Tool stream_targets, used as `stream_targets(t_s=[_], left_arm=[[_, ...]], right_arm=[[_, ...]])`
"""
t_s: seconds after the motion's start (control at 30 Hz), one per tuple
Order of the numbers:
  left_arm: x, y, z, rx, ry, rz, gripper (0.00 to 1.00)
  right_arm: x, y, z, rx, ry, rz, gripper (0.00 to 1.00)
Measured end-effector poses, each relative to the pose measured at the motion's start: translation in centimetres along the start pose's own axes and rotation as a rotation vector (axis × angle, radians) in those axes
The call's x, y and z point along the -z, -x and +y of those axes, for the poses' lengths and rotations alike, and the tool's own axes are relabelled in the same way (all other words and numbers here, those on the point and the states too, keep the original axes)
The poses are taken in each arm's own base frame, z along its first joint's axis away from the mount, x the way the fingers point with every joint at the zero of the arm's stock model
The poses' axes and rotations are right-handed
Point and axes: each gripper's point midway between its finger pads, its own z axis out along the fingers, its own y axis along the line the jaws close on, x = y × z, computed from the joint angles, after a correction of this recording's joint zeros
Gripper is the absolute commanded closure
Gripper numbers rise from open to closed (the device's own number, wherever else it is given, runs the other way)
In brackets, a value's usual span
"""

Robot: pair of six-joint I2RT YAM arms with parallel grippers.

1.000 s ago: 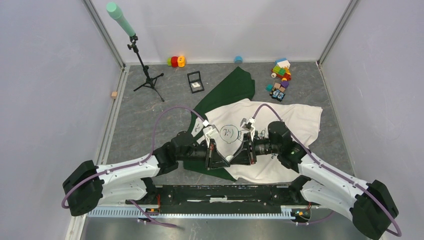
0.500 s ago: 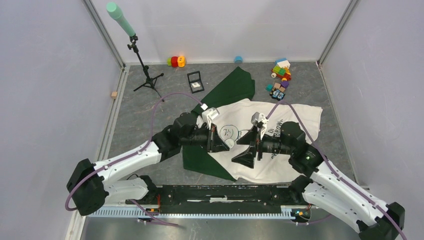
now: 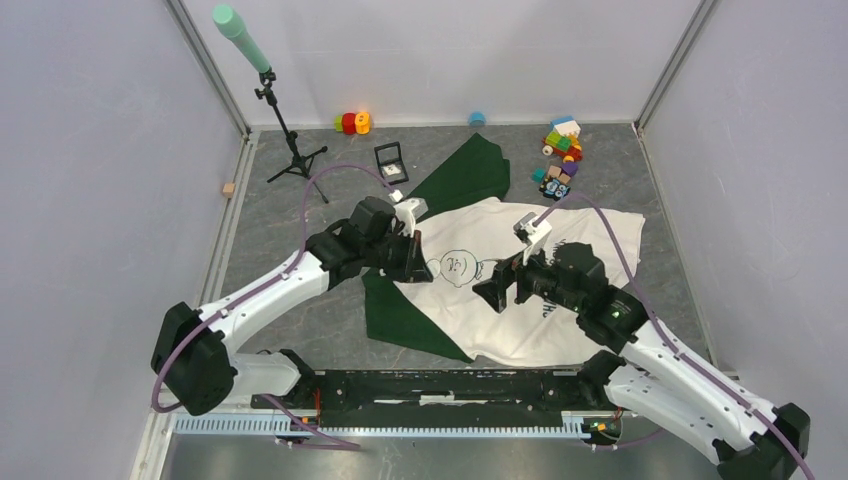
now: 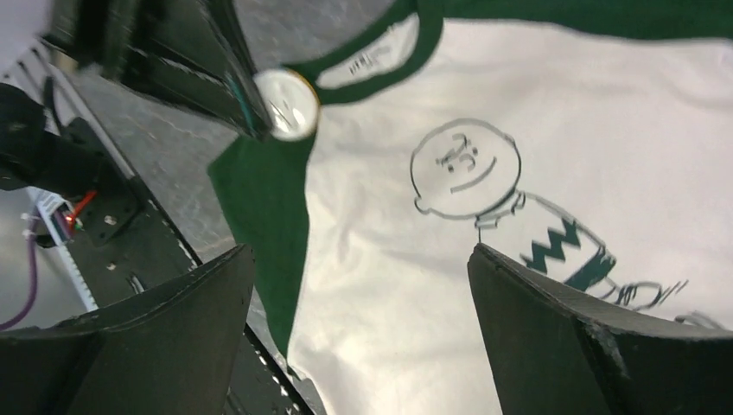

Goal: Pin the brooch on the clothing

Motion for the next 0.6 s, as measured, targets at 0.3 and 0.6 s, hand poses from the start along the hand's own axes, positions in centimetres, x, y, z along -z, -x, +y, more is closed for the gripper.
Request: stream_targets(t_s=[0.3, 0.6], left_arm=[[-0.2, -0.6, 3.6, 0.008, 0.149, 0.024, 0.98], [0.0, -0.1, 4.8, -0.011, 0.188, 0.007, 0.98]], right_arm=[[-2.2, -9.6, -2.6, -0.126, -0.106, 0.236, 0.2], [-4.3, -13.1, -0.4, -0.07, -0.117, 0.313, 0.31]])
